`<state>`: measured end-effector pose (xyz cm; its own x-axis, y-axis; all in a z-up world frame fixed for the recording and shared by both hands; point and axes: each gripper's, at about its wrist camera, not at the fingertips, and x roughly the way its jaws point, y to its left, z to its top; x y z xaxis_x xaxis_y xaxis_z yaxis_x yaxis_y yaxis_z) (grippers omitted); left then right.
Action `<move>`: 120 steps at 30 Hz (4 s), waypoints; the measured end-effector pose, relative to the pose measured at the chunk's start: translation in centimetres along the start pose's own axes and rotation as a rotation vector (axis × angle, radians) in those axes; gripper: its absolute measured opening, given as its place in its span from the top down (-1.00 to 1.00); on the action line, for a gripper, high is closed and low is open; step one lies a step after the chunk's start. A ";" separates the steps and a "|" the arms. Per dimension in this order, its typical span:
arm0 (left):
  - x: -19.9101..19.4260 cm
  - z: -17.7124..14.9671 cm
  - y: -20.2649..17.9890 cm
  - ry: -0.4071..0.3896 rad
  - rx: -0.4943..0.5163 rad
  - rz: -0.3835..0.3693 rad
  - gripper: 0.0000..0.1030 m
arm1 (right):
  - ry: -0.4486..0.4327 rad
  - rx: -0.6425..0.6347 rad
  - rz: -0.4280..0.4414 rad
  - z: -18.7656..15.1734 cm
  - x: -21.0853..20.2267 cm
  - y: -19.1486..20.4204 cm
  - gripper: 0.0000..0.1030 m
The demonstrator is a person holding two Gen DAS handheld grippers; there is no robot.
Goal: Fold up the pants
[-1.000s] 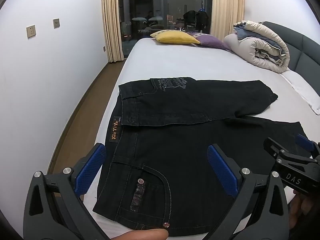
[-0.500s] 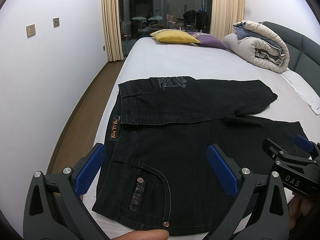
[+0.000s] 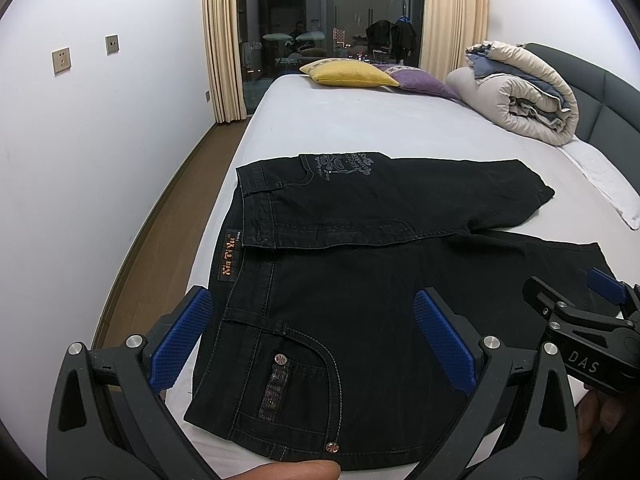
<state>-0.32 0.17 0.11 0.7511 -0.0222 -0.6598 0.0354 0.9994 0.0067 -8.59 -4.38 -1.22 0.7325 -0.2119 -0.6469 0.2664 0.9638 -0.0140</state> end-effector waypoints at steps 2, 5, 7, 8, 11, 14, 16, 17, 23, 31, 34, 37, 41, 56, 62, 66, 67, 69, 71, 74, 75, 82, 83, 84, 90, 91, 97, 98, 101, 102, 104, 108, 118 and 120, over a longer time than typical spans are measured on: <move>0.0 0.0 0.0 0.001 -0.001 0.000 -1.00 | 0.001 -0.001 0.000 0.0 0.0 0.1 -1.00; 0.0 0.0 0.0 0.000 -0.001 0.000 -1.00 | 0.000 -0.001 -0.001 -0.1 0.0 0.2 -1.00; 0.0 0.0 0.0 0.000 0.000 0.000 -1.00 | -0.001 -0.002 -0.001 -0.1 0.1 0.3 -1.00; 0.0 0.0 0.0 0.000 0.000 0.000 -1.00 | 0.000 -0.002 -0.001 0.0 0.1 0.3 -1.00; 0.0 0.0 0.0 0.000 -0.001 0.000 -1.00 | 0.000 -0.002 -0.001 0.0 0.1 0.3 -1.00; 0.0 0.0 0.0 0.000 -0.001 0.000 -1.00 | 0.000 -0.001 -0.002 0.0 0.1 0.3 -1.00; 0.0 0.0 0.0 0.000 -0.002 0.000 -1.00 | 0.000 -0.001 -0.001 -0.1 0.1 0.4 -1.00; 0.0 0.0 0.0 0.000 -0.001 0.000 -1.00 | 0.001 -0.002 -0.002 0.0 0.1 0.3 -1.00; 0.0 0.0 0.0 0.000 -0.001 0.000 -1.00 | 0.000 -0.002 -0.002 0.0 0.1 0.4 -1.00; 0.0 0.0 0.0 0.000 -0.002 -0.001 -1.00 | 0.000 -0.003 -0.002 -0.1 0.0 0.5 -1.00; 0.0 0.0 0.0 0.000 -0.002 0.000 -1.00 | 0.000 -0.003 -0.001 -0.1 0.0 0.5 -1.00; 0.0 0.0 0.0 0.000 -0.002 -0.001 -1.00 | -0.001 -0.003 -0.002 -0.1 0.1 0.5 -1.00; 0.0 0.0 0.0 0.000 -0.002 -0.002 -1.00 | 0.000 -0.003 -0.002 -0.1 0.0 0.5 -1.00; 0.0 -0.4 0.3 0.037 -0.039 -0.066 -1.00 | 0.004 -0.007 0.004 -0.1 0.1 0.9 -1.00; 0.8 -0.2 1.1 0.062 -0.053 -0.127 -1.00 | 0.017 -0.035 0.038 0.0 0.9 0.5 -1.00; 2.4 0.3 1.1 0.098 -0.018 -0.212 -1.00 | 0.016 -0.046 0.086 0.9 1.7 -0.4 -1.00; 2.7 0.5 1.1 0.116 -0.014 -0.206 -1.00 | 0.017 -0.051 0.108 1.3 2.0 -0.7 -1.00; 3.5 1.2 1.3 0.119 -0.017 -0.210 -1.00 | 0.017 -0.064 0.146 2.2 2.5 -1.1 -1.00; 4.9 2.9 2.2 0.102 -0.021 -0.221 -1.00 | 0.008 -0.085 0.195 3.3 3.0 -1.6 -1.00; 7.7 6.9 3.2 0.073 0.041 -0.214 -1.00 | 0.017 -0.128 0.282 5.0 4.0 -2.1 -0.96; 8.7 8.2 3.4 0.069 0.068 -0.210 -1.00 | 0.020 -0.143 0.308 5.5 4.4 -2.2 -0.86; 19.7 17.9 4.7 0.158 0.247 -0.317 -1.00 | 0.059 -0.227 0.451 8.7 7.3 -3.7 -0.60; 21.6 18.8 4.8 0.196 0.259 -0.340 -1.00 | 0.062 -0.241 0.473 9.1 7.7 -3.9 -0.59; 23.5 19.4 4.8 0.243 0.275 -0.366 -1.00 | 0.064 -0.251 0.481 9.3 8.0 -4.0 -0.58; 31.8 18.7 5.9 0.437 0.392 -0.379 -0.61 | 0.101 -0.325 0.547 9.9 10.7 -4.1 -0.40; 32.9 18.5 5.9 0.460 0.404 -0.376 -0.61 | 0.107 -0.334 0.556 9.9 11.1 -4.0 -0.38; 34.9 19.1 7.3 0.504 0.403 -0.406 -0.29 | 0.141 -0.382 0.589 9.9 12.9 -2.6 -0.30; 35.2 19.3 7.6 0.508 0.393 -0.405 -0.17 | 0.143 -0.393 0.597 9.9 12.9 -2.3 -0.25; 35.3 20.0 9.4 0.512 0.343 -0.380 0.46 | 0.138 -0.421 0.624 10.1 12.9 -1.4 -0.23; 35.2 19.9 10.0 0.511 0.323 -0.389 0.54 | 0.134 -0.425 0.630 10.2 12.8 -1.2 -0.23; 35.2 19.9 10.2 0.501 0.332 -0.382 0.70 | 0.125 -0.433 0.640 10.7 12.9 -0.7 -0.21; 33.5 19.8 9.7 0.429 0.401 -0.343 0.92 | 0.112 -0.438 0.653 12.3 13.3 0.4 -0.20; 25.9 19.7 11.1 0.178 0.401 -0.326 0.93 | 0.068 -0.574 0.578 17.7 16.1 4.5 -0.21; 24.4 19.2 10.6 0.135 0.422 -0.318 0.93 | 0.064 -0.622 0.591 19.2 16.9 6.2 -0.31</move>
<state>31.08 9.65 -1.50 0.5695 -0.2902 -0.7691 0.5296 0.8451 0.0733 17.48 -5.06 2.37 0.6008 0.3446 -0.7213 -0.5534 0.8305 -0.0641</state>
